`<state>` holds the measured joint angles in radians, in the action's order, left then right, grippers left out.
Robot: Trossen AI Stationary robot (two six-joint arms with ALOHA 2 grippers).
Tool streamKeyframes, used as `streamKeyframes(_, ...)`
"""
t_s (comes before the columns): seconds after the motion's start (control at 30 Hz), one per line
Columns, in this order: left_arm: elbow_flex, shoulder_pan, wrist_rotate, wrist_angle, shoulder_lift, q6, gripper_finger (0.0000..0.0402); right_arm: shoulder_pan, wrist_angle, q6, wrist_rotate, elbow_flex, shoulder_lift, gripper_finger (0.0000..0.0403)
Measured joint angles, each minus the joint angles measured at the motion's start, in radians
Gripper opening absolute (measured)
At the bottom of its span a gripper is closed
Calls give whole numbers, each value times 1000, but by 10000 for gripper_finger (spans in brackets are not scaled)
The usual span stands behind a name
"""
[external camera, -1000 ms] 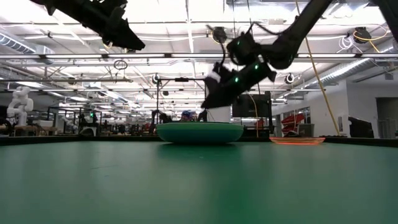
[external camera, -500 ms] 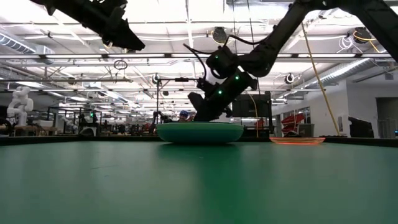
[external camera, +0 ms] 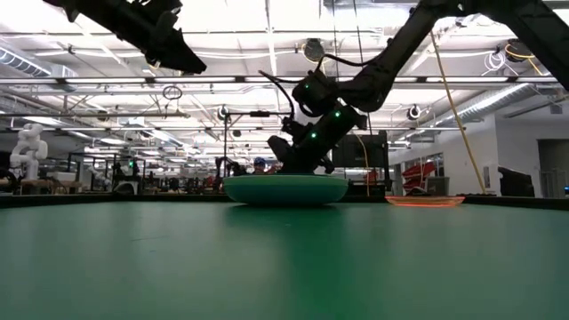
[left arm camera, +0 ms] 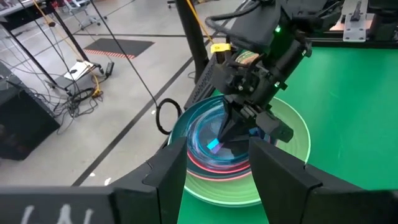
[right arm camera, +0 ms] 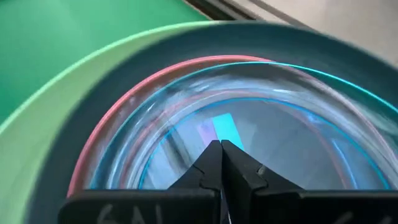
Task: Stack plastic plates
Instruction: Stack the blue plate on top of the pink plate, then stack the orange plate on top of the blue plate
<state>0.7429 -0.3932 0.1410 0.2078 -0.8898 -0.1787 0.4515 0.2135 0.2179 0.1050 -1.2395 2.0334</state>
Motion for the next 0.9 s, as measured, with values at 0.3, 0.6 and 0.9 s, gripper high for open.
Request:
streamKeyframes(0.3, 0, 0, 0, 0, 0, 1, 179, -20, 30, -2, -3, -1, 18, 1)
streamKeyframes(0.6, 0, 0, 0, 0, 0, 3, 179, -22, 56, -17, -57, 1, 11, 0)
streamKeyframes(0.9, 0, 0, 0, 8, 0, 18, 179, -21, -74, -51, -56, 1, -96, 0)
